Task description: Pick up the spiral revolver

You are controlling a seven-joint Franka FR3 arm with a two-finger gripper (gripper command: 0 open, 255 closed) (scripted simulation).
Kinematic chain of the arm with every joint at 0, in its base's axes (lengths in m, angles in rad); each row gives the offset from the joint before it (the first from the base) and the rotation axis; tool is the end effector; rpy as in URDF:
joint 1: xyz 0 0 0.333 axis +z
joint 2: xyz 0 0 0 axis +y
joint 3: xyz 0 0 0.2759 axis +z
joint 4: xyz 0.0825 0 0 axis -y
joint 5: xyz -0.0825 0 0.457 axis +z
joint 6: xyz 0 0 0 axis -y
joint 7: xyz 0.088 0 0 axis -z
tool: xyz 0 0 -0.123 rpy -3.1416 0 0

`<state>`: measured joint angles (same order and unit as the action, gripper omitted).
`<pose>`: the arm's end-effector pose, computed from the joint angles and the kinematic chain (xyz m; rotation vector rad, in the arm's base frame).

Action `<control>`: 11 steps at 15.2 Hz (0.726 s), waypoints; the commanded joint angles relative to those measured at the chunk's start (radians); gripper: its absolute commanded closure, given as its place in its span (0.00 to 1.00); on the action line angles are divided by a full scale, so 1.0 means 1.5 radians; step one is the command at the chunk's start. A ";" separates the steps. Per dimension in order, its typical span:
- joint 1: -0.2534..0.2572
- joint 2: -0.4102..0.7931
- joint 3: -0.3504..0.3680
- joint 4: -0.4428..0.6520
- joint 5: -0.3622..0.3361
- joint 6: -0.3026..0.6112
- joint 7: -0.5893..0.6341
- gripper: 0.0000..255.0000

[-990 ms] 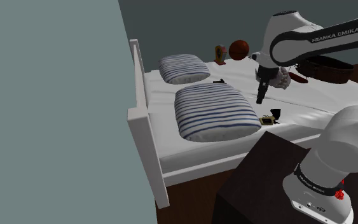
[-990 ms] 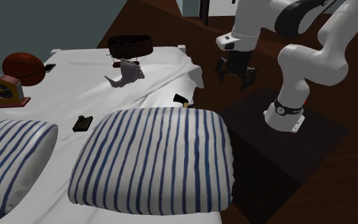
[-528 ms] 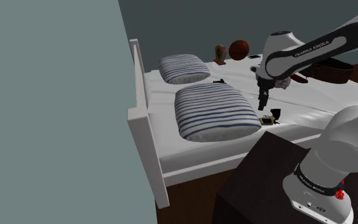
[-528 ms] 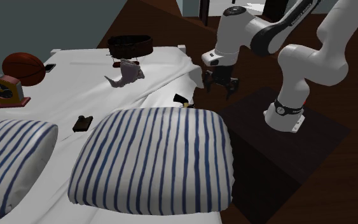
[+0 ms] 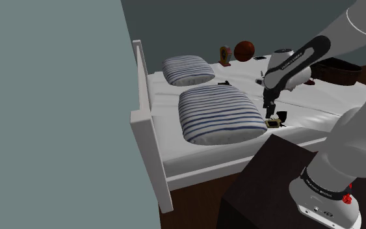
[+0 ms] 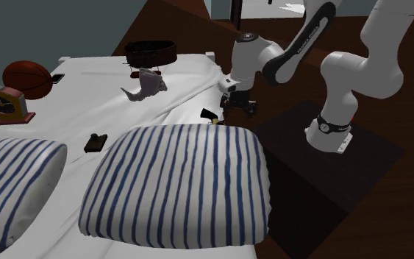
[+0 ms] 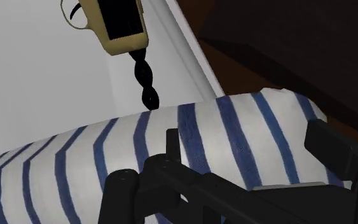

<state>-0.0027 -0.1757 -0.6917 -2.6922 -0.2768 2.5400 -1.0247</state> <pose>0.3620 -0.2705 0.1589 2.9905 0.8725 -0.0546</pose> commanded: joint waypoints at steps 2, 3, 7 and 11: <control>0.033 0.118 -0.039 0.027 0.114 0.075 -0.140 0.00; 0.035 0.160 -0.039 0.040 0.172 0.094 -0.200 0.00; -0.049 0.308 0.054 0.110 0.365 0.137 -0.407 0.00; -0.143 0.407 0.141 0.180 0.437 0.160 -0.512 0.00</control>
<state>-0.1842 0.4020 -0.5082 -2.4451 0.3555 2.7722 -1.7555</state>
